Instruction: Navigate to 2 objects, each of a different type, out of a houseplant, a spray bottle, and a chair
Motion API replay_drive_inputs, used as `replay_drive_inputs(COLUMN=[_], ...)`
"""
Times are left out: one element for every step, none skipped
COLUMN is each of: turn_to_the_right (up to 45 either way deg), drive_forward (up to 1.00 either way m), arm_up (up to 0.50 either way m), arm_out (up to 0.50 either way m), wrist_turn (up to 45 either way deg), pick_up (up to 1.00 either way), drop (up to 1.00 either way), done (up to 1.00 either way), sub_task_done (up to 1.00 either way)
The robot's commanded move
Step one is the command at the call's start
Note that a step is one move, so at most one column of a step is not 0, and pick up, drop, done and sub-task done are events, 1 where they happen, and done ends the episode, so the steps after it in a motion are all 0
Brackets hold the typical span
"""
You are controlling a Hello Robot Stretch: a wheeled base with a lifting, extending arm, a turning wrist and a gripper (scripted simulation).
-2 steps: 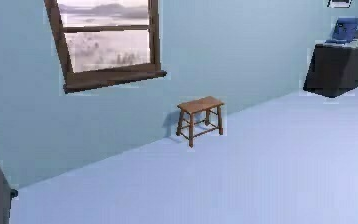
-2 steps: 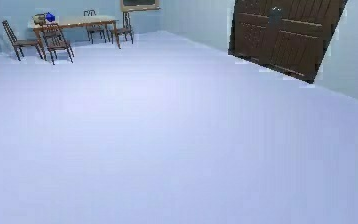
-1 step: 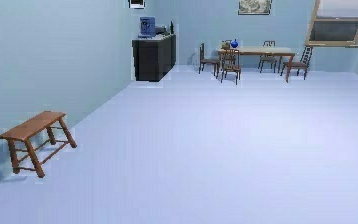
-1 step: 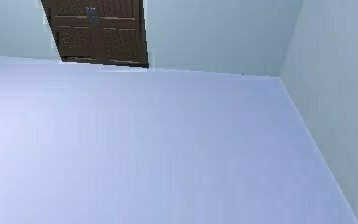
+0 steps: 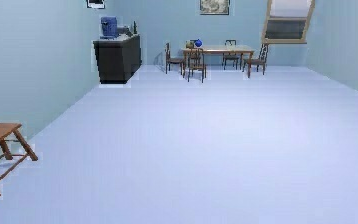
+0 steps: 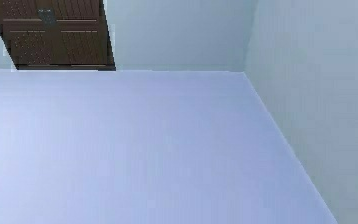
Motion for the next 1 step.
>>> replay_drive_inputs(turn_to_the_right=[0.0], drive_forward=[1.00], arm_up=[0.00], arm_out=[0.00], wrist_turn=[0.0], pick_up=[0.00], drop=[0.00], done=[0.00], sub_task_done=[0.00])
